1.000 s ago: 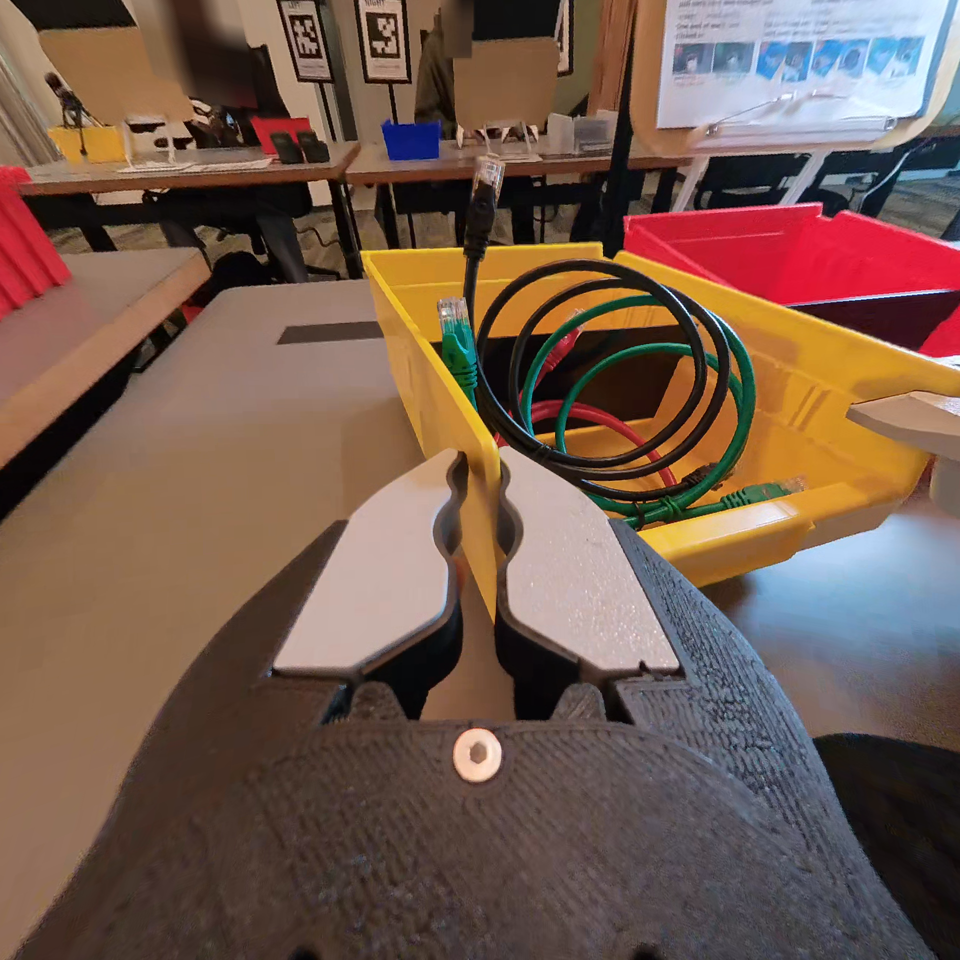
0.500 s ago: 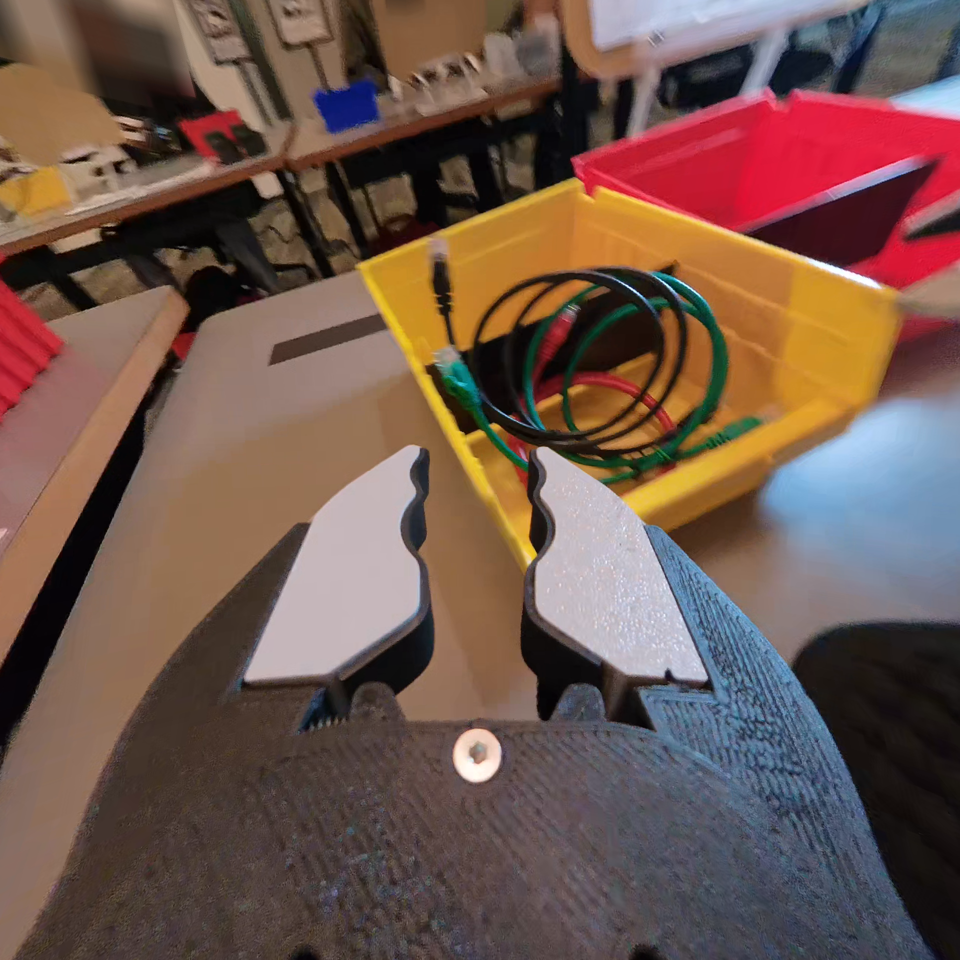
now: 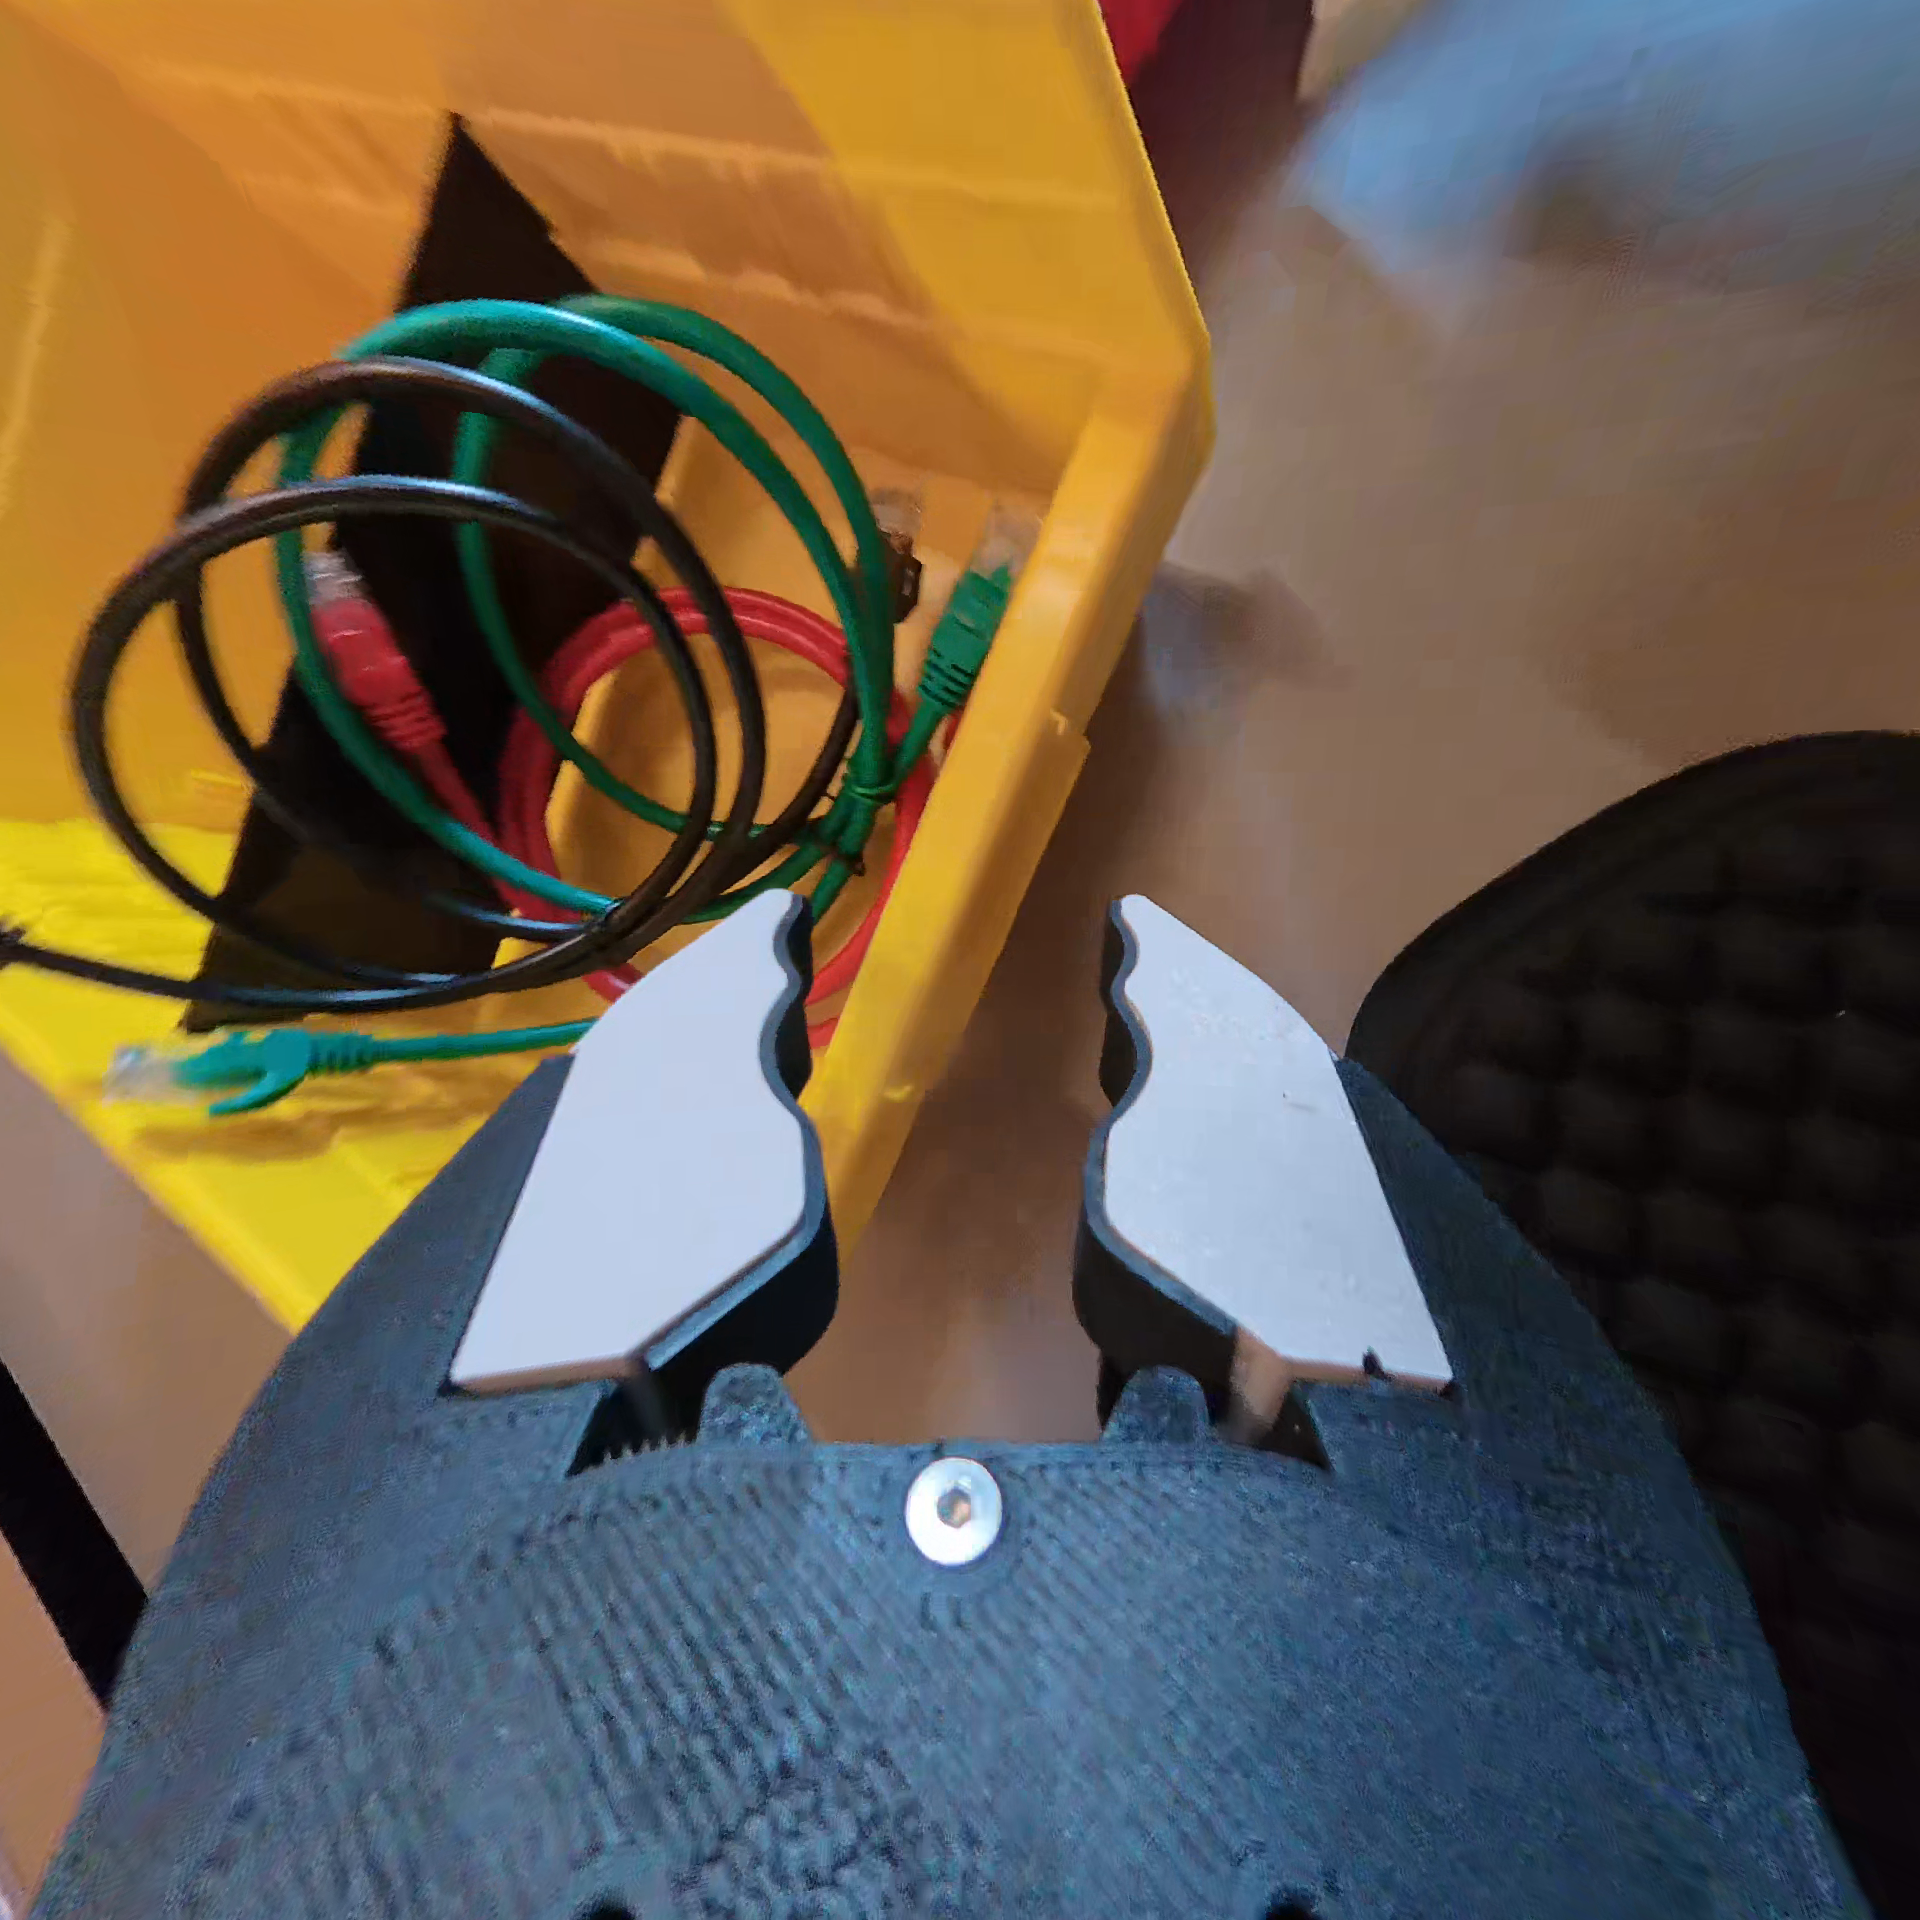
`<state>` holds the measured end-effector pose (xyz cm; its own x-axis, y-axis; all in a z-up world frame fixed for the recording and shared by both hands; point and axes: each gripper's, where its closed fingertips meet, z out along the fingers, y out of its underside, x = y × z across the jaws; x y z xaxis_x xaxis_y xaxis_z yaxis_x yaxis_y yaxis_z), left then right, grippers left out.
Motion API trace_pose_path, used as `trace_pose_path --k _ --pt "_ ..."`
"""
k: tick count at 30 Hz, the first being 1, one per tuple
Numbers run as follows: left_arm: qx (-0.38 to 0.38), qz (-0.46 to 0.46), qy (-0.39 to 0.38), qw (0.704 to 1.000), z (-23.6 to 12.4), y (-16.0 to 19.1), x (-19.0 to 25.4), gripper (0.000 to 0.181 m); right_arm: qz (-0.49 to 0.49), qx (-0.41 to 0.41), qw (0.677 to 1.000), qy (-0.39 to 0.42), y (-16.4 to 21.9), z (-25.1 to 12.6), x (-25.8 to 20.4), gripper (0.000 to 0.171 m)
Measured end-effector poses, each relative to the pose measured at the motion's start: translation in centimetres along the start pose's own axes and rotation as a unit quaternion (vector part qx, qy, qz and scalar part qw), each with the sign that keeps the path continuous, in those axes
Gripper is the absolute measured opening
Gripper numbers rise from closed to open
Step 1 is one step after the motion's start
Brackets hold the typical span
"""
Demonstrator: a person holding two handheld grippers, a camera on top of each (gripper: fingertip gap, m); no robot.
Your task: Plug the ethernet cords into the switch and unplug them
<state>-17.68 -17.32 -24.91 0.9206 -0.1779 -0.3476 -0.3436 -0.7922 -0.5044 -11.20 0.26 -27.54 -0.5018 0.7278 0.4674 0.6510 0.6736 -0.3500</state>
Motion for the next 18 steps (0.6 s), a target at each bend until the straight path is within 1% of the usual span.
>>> trace_pose_path --k 1,3,5,7,8,13,18 --pt "-0.019 0.015 0.009 1.000 0.6 0.2 0.2 0.054 -0.023 -0.018 1.000 -0.004 0.2 0.6 0.1 0.067" --pt "-0.051 0.041 0.020 0.998 1.7 0.6 0.3 0.053 -0.048 -0.024 0.998 -0.013 0.2 1.4 0.2 0.054" --pt "-0.073 0.060 0.017 0.995 2.7 1.1 0.1 0.047 -0.051 -0.034 0.998 -0.002 0.7 1.6 0.9 0.038" --pt "-0.079 0.077 0.010 0.994 3.5 1.4 -0.1 0.036 -0.040 -0.019 0.999 -0.004 1.1 1.1 1.1 0.036" --pt "-0.071 0.082 0.003 0.994 3.7 1.3 -0.3 0.037 -0.024 -0.011 1.000 -0.002 1.5 0.5 1.0 0.032" --pt "-0.047 0.127 -0.031 0.990 3.9 0.7 -0.3 0.031 0.045 -0.002 0.999 0.000 6.1 -2.1 0.0 0.035" --pt "-0.030 0.136 -0.029 0.990 4.1 0.4 -0.4 0.031 0.097 0.015 0.994 0.040 11.2 -5.7 -1.2 0.035"
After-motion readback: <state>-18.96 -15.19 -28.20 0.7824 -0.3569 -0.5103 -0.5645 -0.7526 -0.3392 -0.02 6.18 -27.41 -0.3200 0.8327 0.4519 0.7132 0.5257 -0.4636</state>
